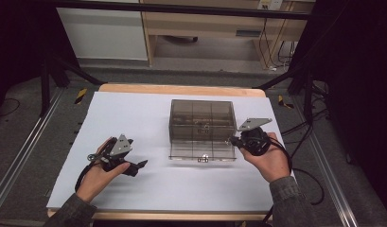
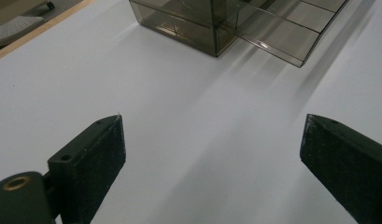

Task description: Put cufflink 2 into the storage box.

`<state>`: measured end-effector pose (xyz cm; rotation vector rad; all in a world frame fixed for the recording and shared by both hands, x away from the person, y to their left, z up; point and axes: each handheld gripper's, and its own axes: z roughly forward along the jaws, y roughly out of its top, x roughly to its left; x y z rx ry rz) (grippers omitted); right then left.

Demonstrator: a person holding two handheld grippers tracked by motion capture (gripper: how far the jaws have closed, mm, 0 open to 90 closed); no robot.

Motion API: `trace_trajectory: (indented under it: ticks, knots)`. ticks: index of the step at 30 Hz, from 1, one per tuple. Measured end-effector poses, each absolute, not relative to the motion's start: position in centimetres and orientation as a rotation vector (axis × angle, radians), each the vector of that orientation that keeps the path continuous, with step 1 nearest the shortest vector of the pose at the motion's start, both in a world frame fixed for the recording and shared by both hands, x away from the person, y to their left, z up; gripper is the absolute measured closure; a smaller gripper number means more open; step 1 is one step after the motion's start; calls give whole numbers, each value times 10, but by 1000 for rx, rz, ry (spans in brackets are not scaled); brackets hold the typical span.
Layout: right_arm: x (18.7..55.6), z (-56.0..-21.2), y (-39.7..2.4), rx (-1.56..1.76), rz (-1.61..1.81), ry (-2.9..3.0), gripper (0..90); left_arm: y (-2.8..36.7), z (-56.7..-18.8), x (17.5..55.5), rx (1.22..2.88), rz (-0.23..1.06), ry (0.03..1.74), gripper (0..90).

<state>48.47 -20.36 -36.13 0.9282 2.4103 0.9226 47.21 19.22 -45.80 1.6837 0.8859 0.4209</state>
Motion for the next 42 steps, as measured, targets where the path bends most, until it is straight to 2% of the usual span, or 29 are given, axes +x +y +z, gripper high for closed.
trace_trajectory:
  ticks: [20,42]
  knots:
    - [495,-377,-148,832,925,2471,882,193,-460,472,1683,429,895,66]
    - [517,-410,-105,799,718,2595,882,191,-461,471,1686,423,891,66]
